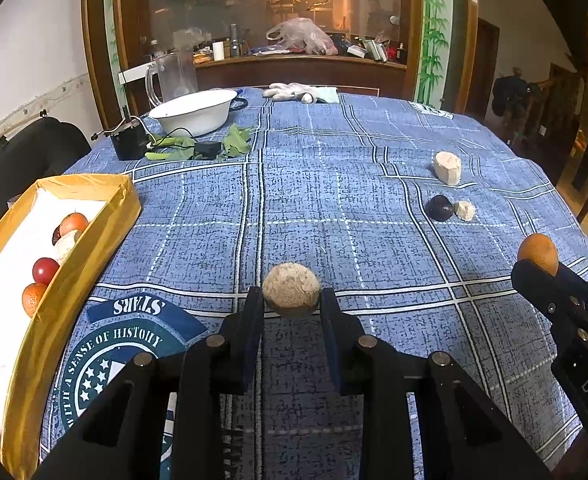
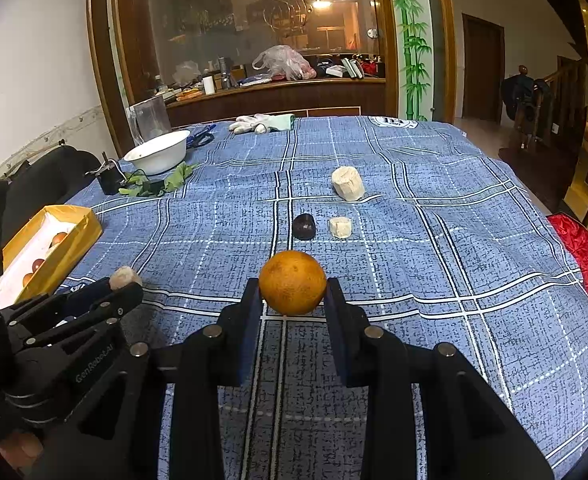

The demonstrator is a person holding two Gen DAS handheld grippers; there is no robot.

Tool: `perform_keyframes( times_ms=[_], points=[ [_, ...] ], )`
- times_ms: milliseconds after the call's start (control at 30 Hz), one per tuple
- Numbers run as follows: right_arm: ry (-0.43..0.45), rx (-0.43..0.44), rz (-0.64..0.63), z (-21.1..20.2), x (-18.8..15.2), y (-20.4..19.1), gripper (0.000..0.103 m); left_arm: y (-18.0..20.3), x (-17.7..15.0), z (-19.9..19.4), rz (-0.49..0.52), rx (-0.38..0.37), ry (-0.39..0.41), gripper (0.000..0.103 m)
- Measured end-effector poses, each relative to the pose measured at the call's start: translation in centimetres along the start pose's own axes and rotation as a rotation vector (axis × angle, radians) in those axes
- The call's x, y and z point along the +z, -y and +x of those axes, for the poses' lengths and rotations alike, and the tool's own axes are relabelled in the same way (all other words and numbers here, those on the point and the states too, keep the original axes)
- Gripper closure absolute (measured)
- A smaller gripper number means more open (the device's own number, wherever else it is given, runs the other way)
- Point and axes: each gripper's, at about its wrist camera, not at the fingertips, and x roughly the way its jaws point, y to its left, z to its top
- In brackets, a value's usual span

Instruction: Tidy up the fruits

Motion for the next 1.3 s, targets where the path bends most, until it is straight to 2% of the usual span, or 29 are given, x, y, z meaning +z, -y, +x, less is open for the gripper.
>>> perform_keyframes(
  times_ms=[700, 900, 1100, 1200, 1300],
  points=[
    [0.007, 0.011, -0.002, 0.0, 0.0, -0.2, 0.070, 0.1, -0.1, 0.1, 0.003, 0.002, 0.005, 0.075],
    [0.013, 0.009, 0.001, -0.2, 0.1, -0.1, 0.070, 0.0, -0.4, -1.1, 0.012, 0.015, 0.017, 0.075],
    [0.012, 0.019, -0.012, -0.3, 0.1, -0.4, 0.070, -2.8, -0.6, -4.0, -0.014, 0.035, 0.044, 0.076],
    [-0.013, 0.050, -0.016, -0.2, 0.0, -0.9, 0.070, -5.7, -0.6, -5.9, -0.053, 0.066, 0.064, 0.076],
    [-0.030, 0.087, -0.072, -0.3, 0.2, -2.8, 0.070, -9.3, -0.5, -7.6, -0.097, 0.121, 0.083, 0.076]
  ],
)
